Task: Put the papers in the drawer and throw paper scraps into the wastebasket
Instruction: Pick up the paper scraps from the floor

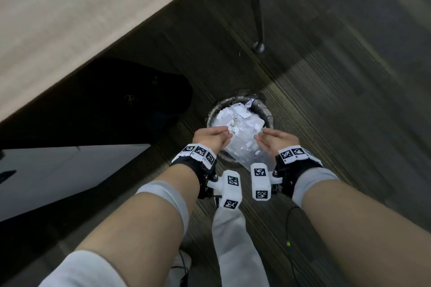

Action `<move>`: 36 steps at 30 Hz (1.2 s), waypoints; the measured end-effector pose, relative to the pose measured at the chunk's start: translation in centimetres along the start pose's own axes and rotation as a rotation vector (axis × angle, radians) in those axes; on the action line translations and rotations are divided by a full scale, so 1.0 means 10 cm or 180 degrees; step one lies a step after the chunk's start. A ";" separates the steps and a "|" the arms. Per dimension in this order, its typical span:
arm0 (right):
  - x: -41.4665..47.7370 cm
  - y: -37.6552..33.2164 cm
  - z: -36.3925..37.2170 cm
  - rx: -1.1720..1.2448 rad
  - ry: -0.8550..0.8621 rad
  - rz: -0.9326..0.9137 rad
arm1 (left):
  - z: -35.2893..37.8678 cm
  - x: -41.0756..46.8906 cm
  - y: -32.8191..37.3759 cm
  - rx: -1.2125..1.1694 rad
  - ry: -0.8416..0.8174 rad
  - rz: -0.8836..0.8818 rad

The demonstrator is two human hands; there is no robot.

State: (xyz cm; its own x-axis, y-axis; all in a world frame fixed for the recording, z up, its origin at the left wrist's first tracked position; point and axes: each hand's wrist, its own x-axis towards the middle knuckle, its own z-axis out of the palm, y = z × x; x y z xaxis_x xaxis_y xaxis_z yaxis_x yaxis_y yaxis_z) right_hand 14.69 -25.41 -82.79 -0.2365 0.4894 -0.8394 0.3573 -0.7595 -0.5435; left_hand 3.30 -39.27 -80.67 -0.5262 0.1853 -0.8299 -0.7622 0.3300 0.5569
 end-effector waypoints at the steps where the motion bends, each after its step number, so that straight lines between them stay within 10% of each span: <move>1: 0.00 0.00 0.02 -0.0034 0.0014 -0.0030 | 0.00 0.01 0.01 -0.0015 -0.0014 0.0036; 16: 0.13 0.13 -0.16 -0.0890 0.0095 0.0404 | 0.01 0.00 -0.33 0.0452 -0.0092 -0.0106; 36: -0.05 0.41 0.25 -0.3817 -0.0713 -0.0466 | -0.76 0.08 -0.55 0.1339 0.0599 -0.0405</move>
State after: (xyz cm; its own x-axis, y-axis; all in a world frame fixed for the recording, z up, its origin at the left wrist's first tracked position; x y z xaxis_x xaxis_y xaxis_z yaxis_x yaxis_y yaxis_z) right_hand 13.99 -29.82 -84.57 -0.4519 0.3628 -0.8150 0.8910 0.2291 -0.3921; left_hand 4.20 -47.94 -84.16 -0.5272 -0.0390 -0.8488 -0.6267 0.6924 0.3575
